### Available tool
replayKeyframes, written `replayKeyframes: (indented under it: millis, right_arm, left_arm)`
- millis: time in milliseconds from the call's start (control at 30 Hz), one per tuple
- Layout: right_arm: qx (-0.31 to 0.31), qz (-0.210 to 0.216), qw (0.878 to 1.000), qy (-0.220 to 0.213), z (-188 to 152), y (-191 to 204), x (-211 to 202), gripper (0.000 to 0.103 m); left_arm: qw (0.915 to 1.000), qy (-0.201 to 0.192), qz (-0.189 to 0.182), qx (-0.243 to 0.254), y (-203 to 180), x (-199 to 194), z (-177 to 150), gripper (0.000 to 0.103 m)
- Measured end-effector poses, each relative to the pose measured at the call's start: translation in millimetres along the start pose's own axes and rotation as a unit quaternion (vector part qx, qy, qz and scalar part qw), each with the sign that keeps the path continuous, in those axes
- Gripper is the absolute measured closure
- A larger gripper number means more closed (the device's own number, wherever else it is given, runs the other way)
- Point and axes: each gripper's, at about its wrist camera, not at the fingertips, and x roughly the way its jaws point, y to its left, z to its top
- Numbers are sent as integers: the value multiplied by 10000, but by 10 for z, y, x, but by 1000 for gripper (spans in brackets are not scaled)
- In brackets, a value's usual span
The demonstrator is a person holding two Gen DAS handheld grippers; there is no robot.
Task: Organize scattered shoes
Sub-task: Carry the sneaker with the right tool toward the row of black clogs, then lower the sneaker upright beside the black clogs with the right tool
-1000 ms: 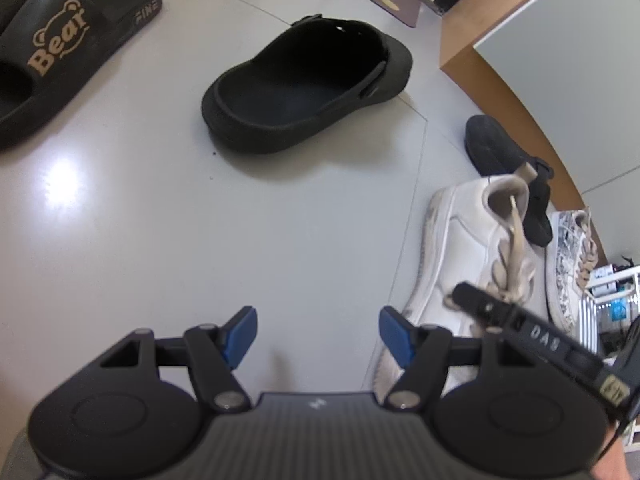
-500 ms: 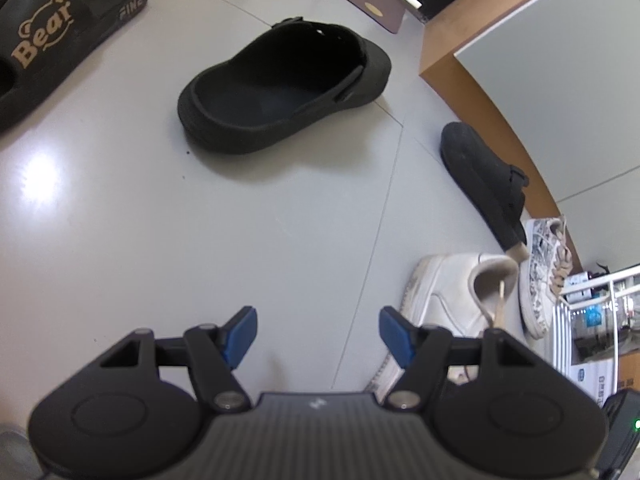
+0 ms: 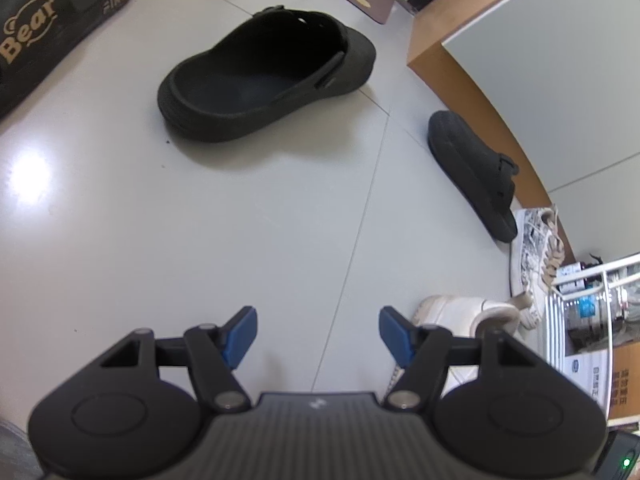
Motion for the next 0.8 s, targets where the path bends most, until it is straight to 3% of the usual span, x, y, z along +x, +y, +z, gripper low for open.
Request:
replayKeyframes:
  millis: [67,133,800]
  right_arm:
    - [38,-36,10000,8,-18,-30,-19,14]
    - [88,-97,9999,12,-39,-59,-41,14]
    - [351,-372,9987,-36,-139,-109,-119,21]
  left_arm:
    - [10000,-10,20,-25,2,2,4,33]
    - [9996,-134,-214,155,2,7,9,33]
    - [9989,-238,-336,227,-63,-49,47,33]
